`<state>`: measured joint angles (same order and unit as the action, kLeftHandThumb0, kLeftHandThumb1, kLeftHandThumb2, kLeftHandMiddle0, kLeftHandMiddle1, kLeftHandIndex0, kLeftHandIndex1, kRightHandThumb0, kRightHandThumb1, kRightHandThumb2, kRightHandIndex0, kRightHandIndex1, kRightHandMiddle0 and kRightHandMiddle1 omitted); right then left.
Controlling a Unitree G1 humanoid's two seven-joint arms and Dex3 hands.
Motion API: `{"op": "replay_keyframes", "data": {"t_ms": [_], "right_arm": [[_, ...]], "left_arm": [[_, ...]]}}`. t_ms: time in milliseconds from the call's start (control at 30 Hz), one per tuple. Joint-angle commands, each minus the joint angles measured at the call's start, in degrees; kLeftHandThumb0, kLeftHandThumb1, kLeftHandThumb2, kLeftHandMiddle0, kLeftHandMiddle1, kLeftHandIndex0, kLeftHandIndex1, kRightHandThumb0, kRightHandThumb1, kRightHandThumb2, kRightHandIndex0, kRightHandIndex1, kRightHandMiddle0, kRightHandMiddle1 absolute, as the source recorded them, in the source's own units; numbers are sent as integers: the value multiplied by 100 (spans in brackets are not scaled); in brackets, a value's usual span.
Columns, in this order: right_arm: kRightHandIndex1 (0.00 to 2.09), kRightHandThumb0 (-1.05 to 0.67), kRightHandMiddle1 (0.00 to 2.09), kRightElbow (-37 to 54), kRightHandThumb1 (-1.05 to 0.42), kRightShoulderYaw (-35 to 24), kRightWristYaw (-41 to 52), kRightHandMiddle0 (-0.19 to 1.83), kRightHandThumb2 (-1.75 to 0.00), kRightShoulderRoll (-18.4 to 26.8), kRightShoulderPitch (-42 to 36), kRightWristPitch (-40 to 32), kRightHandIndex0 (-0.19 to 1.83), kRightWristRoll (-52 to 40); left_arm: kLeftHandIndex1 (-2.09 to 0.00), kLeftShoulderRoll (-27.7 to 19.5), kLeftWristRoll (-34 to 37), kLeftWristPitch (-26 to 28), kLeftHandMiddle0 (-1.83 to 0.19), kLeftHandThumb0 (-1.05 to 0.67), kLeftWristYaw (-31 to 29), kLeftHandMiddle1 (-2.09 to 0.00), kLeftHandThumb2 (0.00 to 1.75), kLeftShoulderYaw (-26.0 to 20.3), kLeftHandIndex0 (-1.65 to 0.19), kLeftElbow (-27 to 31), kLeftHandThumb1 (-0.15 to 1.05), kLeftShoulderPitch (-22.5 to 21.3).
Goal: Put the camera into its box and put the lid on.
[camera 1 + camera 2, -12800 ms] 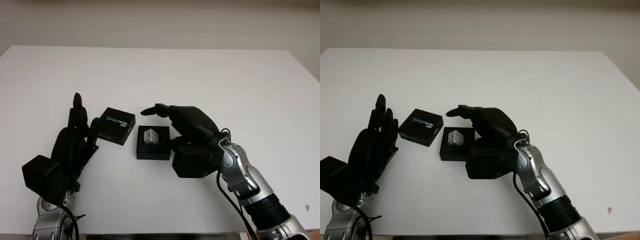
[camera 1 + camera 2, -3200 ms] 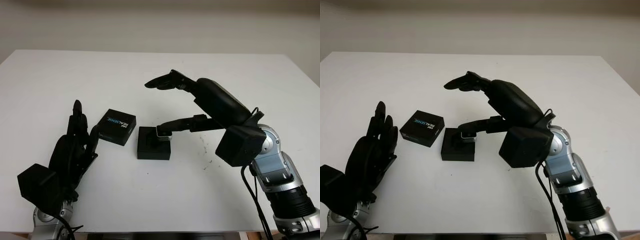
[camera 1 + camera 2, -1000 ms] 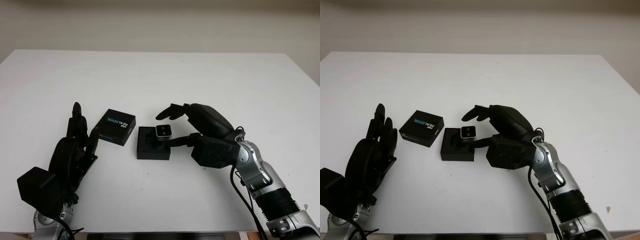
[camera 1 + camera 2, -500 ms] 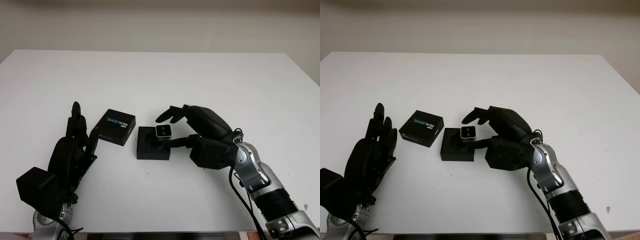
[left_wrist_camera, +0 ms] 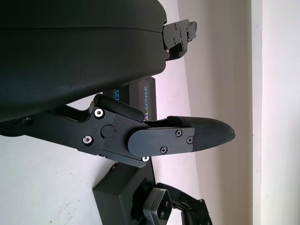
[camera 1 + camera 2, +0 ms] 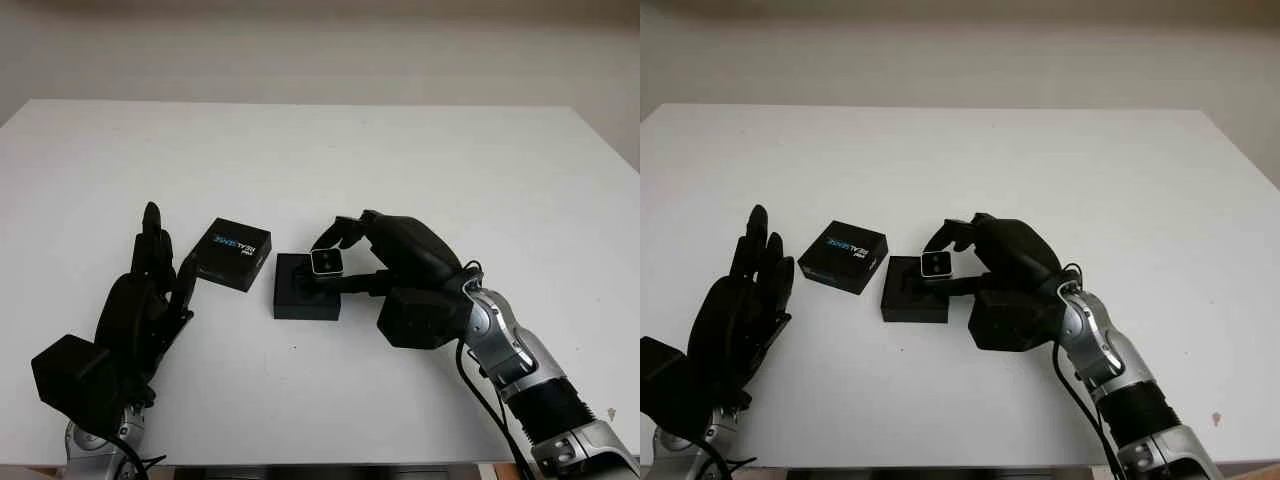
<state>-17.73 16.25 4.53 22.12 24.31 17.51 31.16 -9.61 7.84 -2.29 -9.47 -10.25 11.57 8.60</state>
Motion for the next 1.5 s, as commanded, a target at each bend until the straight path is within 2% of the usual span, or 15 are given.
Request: {"op": "replay_keyframes", "data": {"t_ms": [0, 333, 633, 800, 1100, 1467], "right_arm": [[117, -38, 115, -62, -92, -11, -27, 55, -6, 40, 6, 70, 29, -9], [114, -37, 119, -195, -91, 5, -184, 55, -5, -4, 13, 132, 30, 35], [107, -34, 146, -357, -91, -431, -209, 40, -6, -672, -59, -320, 22, -992], [98, -35, 153, -388, -93, -571, -79, 35, -6, -842, -53, -525, 17, -1384], [91, -38, 155, -319, -93, -674, 137, 34, -5, -967, -58, -777, 18, -1715], [85, -43, 164, 477, -92, -693, 1103, 37, -5, -891, -45, -1784, 16, -2117]], "left_arm": [[0, -51, -10, -24, 19, -77, -11, 0, 45, -13, 19, 16, 105, -24], [0, -39, 40, 3, 19, -77, -26, 0, 44, -21, 19, 19, 105, -40], [0, -61, 43, 9, 19, -77, -83, 0, 45, -23, 19, -23, 105, -22], [0, -75, 0, -14, 19, -76, -73, 0, 46, -7, 19, -12, 105, 10], [0, -87, -23, -24, 19, -76, -76, 0, 47, 4, 19, -24, 105, 34], [0, -51, -69, -58, 19, -76, -41, 0, 47, 43, 19, -18, 105, 65]]}}
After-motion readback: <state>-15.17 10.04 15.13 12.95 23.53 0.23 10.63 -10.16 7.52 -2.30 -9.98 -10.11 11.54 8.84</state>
